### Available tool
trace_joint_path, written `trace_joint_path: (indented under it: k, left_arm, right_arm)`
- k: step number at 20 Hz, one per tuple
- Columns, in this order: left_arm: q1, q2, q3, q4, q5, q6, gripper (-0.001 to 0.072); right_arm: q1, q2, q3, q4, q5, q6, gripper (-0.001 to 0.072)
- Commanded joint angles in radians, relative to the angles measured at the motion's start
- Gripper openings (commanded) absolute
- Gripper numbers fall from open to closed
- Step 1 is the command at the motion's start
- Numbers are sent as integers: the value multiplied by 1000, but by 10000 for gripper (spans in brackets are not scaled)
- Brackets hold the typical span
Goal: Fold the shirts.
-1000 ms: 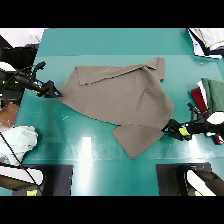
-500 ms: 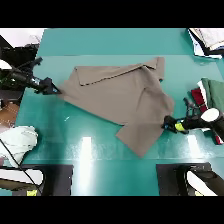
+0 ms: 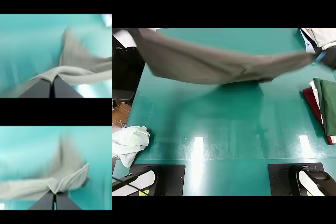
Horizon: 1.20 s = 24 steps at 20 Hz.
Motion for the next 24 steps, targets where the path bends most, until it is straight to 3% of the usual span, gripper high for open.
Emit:
trace_joint_path:
  k: [1, 6, 11, 16, 20, 22, 24]
  left_arm:
    - [0, 114, 221, -25, 32, -11, 28]
    - [0, 301, 279, -47, 145, -11, 27]
    - [0, 420, 279, -68, 137, -11, 28]
    - [0, 402, 20, 43, -3, -67, 27]
    - [0, 305, -322, 68, -111, -64, 28]
    - [0, 229, -484, 86, -111, -62, 28]
    - [0, 145, -599, 94, -94, -32, 28]
  right_arm:
    - [-2, 6, 358, -51, -10, -32, 19]
    - [-2, 6, 751, -132, 72, -34, 19]
    - [-2, -5, 870, -153, 144, -34, 17]
    - [-2, -175, 855, -257, 494, 7, 16]
    - [-2, -337, 604, -303, 704, 7, 16]
    - [-2, -434, 509, -307, 750, 7, 16]
    - [-2, -514, 435, -305, 694, 7, 16]
